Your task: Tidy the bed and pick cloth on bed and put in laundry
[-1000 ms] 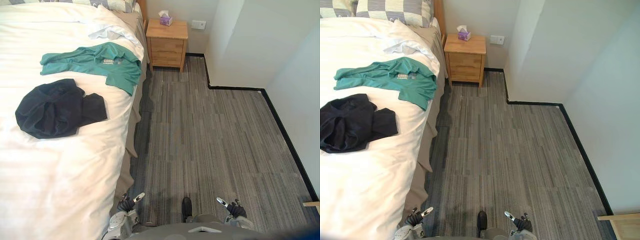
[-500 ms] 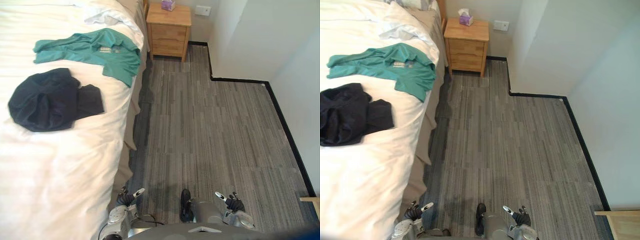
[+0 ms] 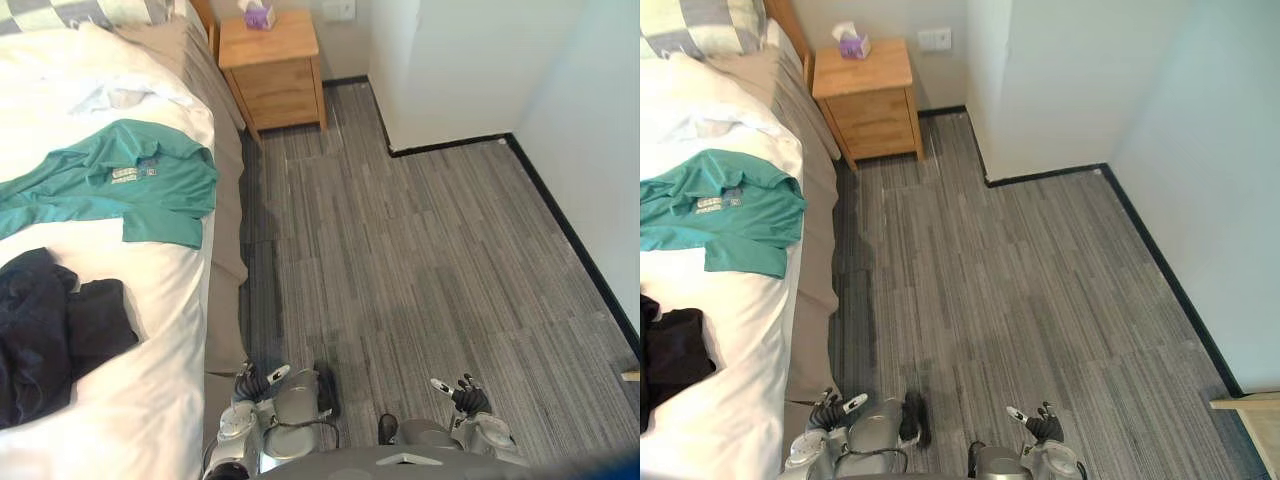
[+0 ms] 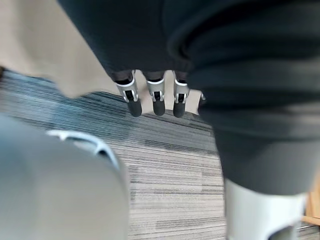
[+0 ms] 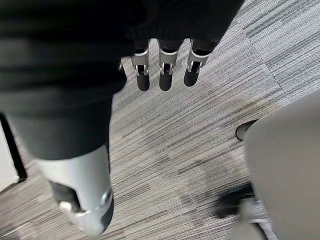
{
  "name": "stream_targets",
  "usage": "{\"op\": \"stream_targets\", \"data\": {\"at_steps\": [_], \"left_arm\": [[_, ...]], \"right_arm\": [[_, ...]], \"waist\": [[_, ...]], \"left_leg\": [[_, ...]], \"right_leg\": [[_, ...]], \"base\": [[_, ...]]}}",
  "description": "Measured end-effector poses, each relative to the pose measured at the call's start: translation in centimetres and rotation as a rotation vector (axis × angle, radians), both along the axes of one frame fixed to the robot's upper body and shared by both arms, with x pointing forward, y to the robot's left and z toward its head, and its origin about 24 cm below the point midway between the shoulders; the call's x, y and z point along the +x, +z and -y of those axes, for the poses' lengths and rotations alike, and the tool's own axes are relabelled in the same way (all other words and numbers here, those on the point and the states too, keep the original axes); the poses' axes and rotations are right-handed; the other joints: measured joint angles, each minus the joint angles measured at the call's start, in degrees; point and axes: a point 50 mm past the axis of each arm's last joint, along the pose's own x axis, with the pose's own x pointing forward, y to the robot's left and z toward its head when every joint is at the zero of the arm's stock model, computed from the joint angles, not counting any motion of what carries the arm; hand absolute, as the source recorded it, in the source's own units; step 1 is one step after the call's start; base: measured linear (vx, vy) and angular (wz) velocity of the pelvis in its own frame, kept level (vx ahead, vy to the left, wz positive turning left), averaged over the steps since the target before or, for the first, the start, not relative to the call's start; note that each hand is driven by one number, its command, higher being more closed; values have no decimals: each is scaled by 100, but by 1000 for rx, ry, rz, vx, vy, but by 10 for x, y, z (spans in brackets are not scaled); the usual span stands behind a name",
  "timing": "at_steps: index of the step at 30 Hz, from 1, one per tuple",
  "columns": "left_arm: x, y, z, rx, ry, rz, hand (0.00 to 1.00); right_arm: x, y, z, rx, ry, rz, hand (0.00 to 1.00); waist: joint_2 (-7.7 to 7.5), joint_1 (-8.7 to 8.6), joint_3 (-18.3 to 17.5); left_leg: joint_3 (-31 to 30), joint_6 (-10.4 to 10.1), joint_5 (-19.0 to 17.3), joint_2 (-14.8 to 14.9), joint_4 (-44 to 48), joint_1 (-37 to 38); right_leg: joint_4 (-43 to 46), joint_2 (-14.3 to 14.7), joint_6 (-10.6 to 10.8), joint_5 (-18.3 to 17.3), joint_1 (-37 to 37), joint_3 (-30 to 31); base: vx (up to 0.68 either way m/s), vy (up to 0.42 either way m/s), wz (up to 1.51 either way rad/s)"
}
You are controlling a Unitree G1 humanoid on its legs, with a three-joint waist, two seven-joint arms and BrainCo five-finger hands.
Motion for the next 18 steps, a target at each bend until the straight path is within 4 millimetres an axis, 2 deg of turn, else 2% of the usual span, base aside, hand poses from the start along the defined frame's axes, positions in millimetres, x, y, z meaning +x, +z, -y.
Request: {"op": "stream_targets", "data": {"at_steps": [1,3,4,5,6,7,8,9,10,11,13,14,15,16,18], "left_arm": [[2,0,1,-1,-3,1,0],[3,1,-3,11,-6,3,0],[2,1,-4,14,-5,0,0],[1,0,-5,12,1,-6,0],[0,0,-5,9,4,-9,0],[-3,-1,-6,10,6,-18,0],[-8,-3,-6,12,6,-33,0],[-13,-4,-8,18,1,-47,0],[-14,-5,-9,22,-4,-53,0],[-15,-5,-8,23,-13,-62,0],[-14,-6,-6,22,-24,-65,0],[-14,-6,-4,17,-24,-66,0],[-16,-7,-2,11,-22,-71,0],[-19,-8,-1,9,-21,-77,0],[-20,-8,-2,10,-20,-82,0]], "right_arm": [[3,0,-2,2,1,1,0],[7,1,-8,12,14,9,0],[6,0,-9,16,14,6,0],[5,0,-8,16,19,0,0],[4,-1,-8,15,22,-4,0],[3,-2,-7,10,27,-10,0],[-1,-3,-6,6,33,-22,0],[-3,-3,-6,11,25,-18,0],[-2,-2,-5,7,22,-13,0],[-1,-1,-3,5,15,-3,0],[0,0,-1,-1,11,3,0],[2,1,0,-5,13,8,0],[5,2,1,-11,16,16,0],[6,3,2,-15,20,19,0],[8,3,1,-18,27,25,0]], "waist": [[-32,25,18],[-152,6,22],[-197,33,14],[-227,97,2],[-252,137,-7],[-287,132,-26],[-326,80,-73],[-376,-36,-127],[-386,-87,-127],[-383,-163,-132],[-341,-185,-121],[-249,-173,-93],[-188,-165,-109],[-140,-166,-131],[-143,-183,-135]], "left_leg": [[85,514,443,-117,-163,101],[185,638,317,-252,-255,141],[267,797,208,-360,-266,250],[376,924,49,-452,-242,412],[403,949,-72,-522,-233,529],[390,926,-286,-633,-259,728],[304,960,-486,-787,-280,1029],[107,1040,-622,-900,-282,1274],[-6,1056,-674,-931,-283,1408],[-179,1094,-731,-929,-318,1700],[-527,1093,-729,-834,-497,2112],[-698,1091,-730,-679,-489,2269],[-832,1049,-738,-488,-482,2403],[-961,912,-771,-320,-478,2507],[-1070,713,-849,-196,-480,2606]], "right_leg": [[-89,-107,118,-51,96,41],[8,-255,262,36,6,21],[248,-369,312,40,-42,21],[887,-511,554,-75,-231,31],[1376,-567,652,-126,-392,62],[2216,-690,917,-117,-622,64],[3431,-845,1449,194,-1035,72],[4558,-961,1662,491,-1427,70],[4989,-983,1557,470,-1584,59],[5514,-1023,1314,326,-1844,-132],[5521,-1066,1116,39,-2145,-558],[5124,-1038,904,-105,-2337,-843],[4464,-958,864,-218,-2499,-1070],[3600,-840,846,-197,-2629,-1145],[2534,-711,808,79,-2690,-1074]], "base": [[408,205,-18],[407,201,-13],[424,197,-20],[434,197,-25],[415,183,-25],[422,174,-5],[526,189,36],[468,134,60],[490,75,90],[512,17,100],[532,-50,98],[426,-116,87],[492,-181,101],[418,-224,84],[436,-277,66]]}}
